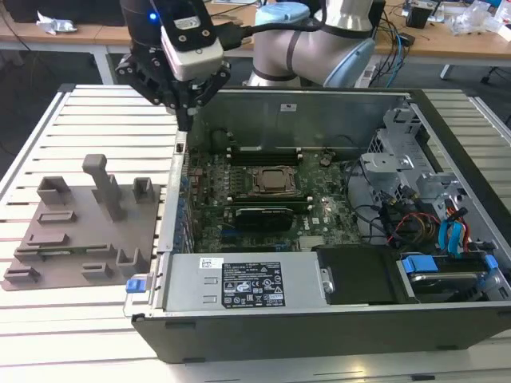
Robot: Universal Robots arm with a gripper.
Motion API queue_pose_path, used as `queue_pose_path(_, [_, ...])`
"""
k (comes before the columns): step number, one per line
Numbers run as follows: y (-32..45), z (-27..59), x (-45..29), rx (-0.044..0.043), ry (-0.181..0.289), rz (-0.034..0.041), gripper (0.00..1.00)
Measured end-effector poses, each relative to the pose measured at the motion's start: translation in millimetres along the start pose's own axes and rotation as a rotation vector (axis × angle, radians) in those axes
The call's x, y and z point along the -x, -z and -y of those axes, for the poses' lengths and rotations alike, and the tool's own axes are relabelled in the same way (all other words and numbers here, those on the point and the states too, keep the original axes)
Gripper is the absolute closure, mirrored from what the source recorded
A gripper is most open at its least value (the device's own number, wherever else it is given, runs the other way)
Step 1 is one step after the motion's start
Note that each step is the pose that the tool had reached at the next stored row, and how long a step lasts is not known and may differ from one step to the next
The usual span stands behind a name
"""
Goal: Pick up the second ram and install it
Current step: 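Reach for the second ram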
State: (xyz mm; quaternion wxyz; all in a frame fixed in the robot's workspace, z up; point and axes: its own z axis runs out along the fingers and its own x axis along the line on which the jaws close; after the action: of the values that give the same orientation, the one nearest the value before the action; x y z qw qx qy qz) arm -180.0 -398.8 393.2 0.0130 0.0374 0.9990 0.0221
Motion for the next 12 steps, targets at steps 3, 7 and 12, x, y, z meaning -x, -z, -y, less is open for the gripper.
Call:
queue_pose_path(3, [0.5, 1.1, -14.0, -0.0001, 0.0, 0.0003, 0.9])
queue_pose_path(7, [1.1, 3.0, -39.9, 0.0, 0.0, 0.0008, 0.9])
queue_pose_path(12, [2.0, 5.3, -71.3, 0.0, 0.0, 0.0018, 0.9])
